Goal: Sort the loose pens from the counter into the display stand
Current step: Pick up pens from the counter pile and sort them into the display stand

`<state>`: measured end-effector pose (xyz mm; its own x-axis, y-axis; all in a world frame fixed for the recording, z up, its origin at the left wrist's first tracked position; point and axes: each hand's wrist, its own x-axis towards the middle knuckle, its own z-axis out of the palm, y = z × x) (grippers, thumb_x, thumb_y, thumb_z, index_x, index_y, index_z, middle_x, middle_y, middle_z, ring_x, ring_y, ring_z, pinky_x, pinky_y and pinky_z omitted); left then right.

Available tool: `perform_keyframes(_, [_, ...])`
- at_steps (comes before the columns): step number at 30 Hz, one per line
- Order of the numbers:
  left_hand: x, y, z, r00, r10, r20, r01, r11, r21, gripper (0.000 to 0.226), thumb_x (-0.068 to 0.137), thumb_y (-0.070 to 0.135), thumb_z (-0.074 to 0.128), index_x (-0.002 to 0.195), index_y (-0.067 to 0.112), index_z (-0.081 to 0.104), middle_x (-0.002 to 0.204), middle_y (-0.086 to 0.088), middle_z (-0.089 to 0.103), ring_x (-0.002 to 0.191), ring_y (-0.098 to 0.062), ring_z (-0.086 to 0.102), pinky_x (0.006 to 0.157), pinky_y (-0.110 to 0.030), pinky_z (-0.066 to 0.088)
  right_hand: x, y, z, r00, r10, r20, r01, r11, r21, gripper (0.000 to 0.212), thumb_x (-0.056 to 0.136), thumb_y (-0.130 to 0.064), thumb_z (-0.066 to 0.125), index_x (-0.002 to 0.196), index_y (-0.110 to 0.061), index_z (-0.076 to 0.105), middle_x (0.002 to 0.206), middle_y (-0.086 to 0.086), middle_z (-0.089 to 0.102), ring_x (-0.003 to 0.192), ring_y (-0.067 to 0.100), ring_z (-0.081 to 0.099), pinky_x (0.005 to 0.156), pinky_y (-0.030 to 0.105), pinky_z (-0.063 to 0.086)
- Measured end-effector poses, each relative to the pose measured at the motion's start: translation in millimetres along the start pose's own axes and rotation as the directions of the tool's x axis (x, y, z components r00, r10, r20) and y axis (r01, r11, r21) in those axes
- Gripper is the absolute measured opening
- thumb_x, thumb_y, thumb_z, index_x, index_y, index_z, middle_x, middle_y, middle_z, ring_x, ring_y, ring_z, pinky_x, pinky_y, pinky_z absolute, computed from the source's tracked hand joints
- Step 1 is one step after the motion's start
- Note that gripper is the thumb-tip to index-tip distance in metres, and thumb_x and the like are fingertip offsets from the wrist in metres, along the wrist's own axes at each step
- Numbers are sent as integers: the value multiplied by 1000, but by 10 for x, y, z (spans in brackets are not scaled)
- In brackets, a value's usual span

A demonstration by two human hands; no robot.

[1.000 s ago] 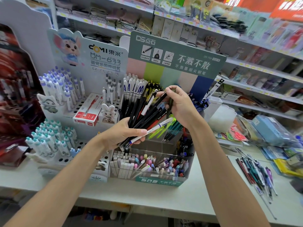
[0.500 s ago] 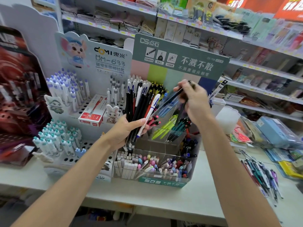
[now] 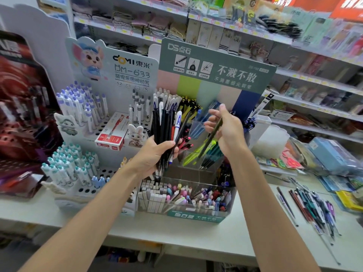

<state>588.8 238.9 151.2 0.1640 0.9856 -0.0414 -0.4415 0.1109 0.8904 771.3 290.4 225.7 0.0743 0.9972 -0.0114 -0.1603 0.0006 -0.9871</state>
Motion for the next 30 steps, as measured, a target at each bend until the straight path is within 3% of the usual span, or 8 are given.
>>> perform_keyframes(3, [12, 25, 67, 1000, -19, -24, 20, 999, 29, 13, 97, 2, 55, 107, -1, 61, 81, -10, 68, 68, -15, 67, 63, -25, 57, -16, 43, 74, 994, 77, 83, -63, 986, -154, 45, 103, -42, 42, 101, -5, 67, 83, 5, 63, 82, 18, 63, 86, 35, 56])
perform_keyframes(7, [16, 5, 182, 992, -56, 115, 67, 993, -96, 16, 98, 1, 51, 113, -2, 57, 88, -11, 66, 76, -21, 67, 68, -30, 59, -42, 277, 238, 991, -88, 102, 113, 954, -278, 32, 103, -35, 45, 108, -11, 65, 84, -2, 66, 73, 11, 62, 70, 29, 55])
perform_keyframes(10, [42, -8, 220, 1000, -17, 3, 17, 999, 44, 21, 96, 3, 57, 117, 4, 55, 86, -8, 72, 78, -19, 71, 70, -31, 60, -17, 367, 236, 999, -26, 40, 30, 992, -120, 39, 103, -39, 43, 114, -8, 65, 90, 2, 68, 79, 14, 63, 76, 32, 55])
perform_keyframes(14, [35, -12, 117, 988, 65, -140, -37, 981, 192, 24, 95, 6, 60, 117, 10, 53, 84, -6, 73, 73, -14, 71, 65, -25, 58, 69, 221, 42, 983, -177, -51, 150, 929, -337, 45, 103, -43, 40, 92, -14, 72, 74, 7, 62, 57, 10, 53, 57, 25, 44])
perform_keyframes(16, [22, 6, 56, 988, 65, -143, -40, 985, 169, 18, 96, 5, 59, 112, 10, 54, 82, -3, 74, 72, -13, 70, 65, -24, 58, 100, 87, -53, 984, -179, 2, 171, 937, -303, 46, 103, -41, 43, 82, -12, 71, 66, 15, 49, 44, 11, 41, 46, 24, 33])
perform_keyframes(21, [44, 29, 110, 999, -42, -13, 42, 999, 18, 31, 97, 8, 58, 127, 2, 55, 109, -20, 72, 93, -29, 71, 71, -34, 60, 54, 191, 152, 985, -101, 140, 151, 894, -421, 45, 99, -35, 55, 99, 8, 67, 50, -2, 59, 39, 8, 53, 38, 18, 40])
perform_keyframes(25, [38, -3, 115, 996, -56, 70, 56, 998, 2, 31, 95, 7, 59, 125, 0, 57, 107, -20, 71, 94, -29, 70, 86, -44, 58, 96, 315, 166, 990, -52, 130, 106, 884, -456, 44, 95, -36, 63, 82, 6, 64, 42, 1, 55, 38, 14, 52, 40, 21, 41])
perform_keyframes(30, [31, 48, 70, 987, -122, 106, 117, 992, 51, 23, 92, 8, 63, 112, 2, 54, 83, -16, 68, 70, -23, 65, 62, -27, 57, 136, 255, 105, 974, 81, 211, 30, 879, -475, 35, 91, -31, 69, 90, 4, 71, 66, 5, 58, 50, 10, 51, 62, 23, 42])
